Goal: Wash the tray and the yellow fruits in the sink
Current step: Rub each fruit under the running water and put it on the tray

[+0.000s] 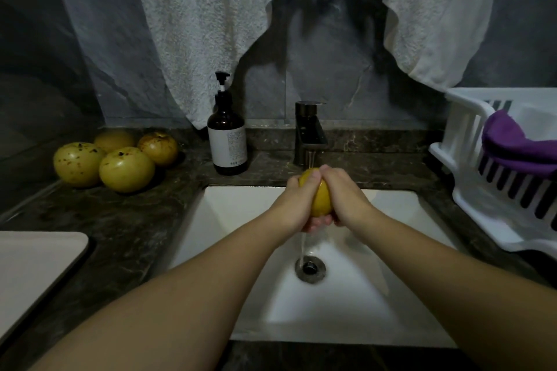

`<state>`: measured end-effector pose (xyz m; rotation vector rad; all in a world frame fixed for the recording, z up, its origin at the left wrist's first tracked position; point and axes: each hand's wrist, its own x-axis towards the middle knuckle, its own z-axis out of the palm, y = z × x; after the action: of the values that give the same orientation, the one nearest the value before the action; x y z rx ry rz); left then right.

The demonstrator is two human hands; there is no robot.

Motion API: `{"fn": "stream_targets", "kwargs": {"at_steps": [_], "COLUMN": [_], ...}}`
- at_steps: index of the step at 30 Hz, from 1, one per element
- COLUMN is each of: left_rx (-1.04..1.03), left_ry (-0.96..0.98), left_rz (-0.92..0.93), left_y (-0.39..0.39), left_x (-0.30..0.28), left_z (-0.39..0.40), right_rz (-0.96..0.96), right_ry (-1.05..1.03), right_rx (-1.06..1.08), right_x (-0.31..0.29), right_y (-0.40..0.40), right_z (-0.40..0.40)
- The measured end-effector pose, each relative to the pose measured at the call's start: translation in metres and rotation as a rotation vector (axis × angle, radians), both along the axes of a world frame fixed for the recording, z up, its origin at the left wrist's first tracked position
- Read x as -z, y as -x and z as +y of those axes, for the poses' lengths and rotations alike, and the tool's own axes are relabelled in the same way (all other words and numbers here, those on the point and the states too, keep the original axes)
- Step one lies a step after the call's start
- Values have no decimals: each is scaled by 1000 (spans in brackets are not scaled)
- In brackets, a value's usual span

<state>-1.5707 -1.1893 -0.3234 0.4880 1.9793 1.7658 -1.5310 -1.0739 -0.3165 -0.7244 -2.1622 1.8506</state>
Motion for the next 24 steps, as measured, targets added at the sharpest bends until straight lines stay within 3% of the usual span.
{"fn": "stream_targets", "kwargs": {"at_steps": [3,7,11,14,16,19,22,24], "left_rx": [-33,-6,4,11,2,-47,-28,-34], "left_ry": [-7,26,40,12,11,-10,-34,-48], "left_rz": [86,-3,107,-25,-32,48,1,-23], "left_y": [2,0,3,1,3,5,3,2], "left_x": [1,2,2,-2,-2,0,-1,-2], "left_z": [1,-1,-2,-3,-3,-2,2,2], "right_rz": [-83,18,-104,41,14,-97,44,66], "right_ry": [197,4,189,-78,-60,152,-77,-78], "right_rx": [-16,28,-41,-18,-45,-92,-51,-38], "right_x": [-2,-2,-3,-1,-1,-3,-3,-2], "right_y": [-2,2,-3,-1,-2,-3,1,1], "right_z": [0,-2,2,-1,-4,-5,-5,-4]}}
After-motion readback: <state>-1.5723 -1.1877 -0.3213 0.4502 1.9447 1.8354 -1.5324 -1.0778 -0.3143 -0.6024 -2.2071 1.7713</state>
